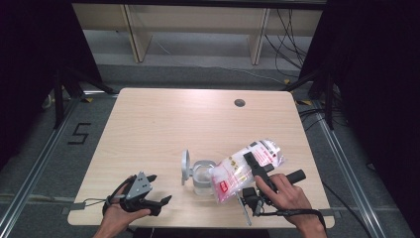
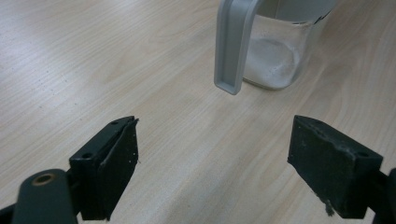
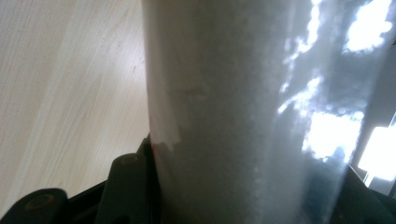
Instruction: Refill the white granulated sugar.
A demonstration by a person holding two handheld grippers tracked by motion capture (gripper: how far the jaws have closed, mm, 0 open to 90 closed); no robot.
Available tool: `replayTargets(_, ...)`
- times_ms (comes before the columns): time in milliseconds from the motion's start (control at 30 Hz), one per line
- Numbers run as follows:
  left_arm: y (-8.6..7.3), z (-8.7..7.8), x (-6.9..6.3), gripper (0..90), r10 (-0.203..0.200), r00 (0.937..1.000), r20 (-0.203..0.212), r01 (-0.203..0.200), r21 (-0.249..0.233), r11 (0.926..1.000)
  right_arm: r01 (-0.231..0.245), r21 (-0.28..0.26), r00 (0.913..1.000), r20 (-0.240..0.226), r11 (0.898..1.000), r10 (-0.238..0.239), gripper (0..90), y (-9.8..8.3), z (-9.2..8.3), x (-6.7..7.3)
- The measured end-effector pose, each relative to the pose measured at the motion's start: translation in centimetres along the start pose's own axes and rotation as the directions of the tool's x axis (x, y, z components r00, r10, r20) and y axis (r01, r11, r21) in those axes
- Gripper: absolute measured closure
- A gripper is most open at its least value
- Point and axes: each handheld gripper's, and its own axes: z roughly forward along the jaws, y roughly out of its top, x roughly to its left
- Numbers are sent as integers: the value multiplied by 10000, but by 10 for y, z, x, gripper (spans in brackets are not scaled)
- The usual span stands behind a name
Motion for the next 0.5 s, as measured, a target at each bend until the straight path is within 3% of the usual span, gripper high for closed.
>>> replayTargets(167,0,0,-1,156,-141,9999,-33,141,-12,9999,-232,-29,9997,-24,9997,232,526,1,0,1)
replayTargets(300,0,0,0,156,8,10000,-66,-9,-57,10000,-310,-13,9995,-4,9995,310,528,1,-1,1)
replayTargets(400,0,-1,1,156,72,9999,-96,-72,-4,10000,128,-154,9999,76,9998,-127,528,1,-1,-3)
replayTargets(500,0,-1,0,156,16,10000,-79,-16,19,10000,13,-141,10000,61,9999,-12,529,2,-2,-2)
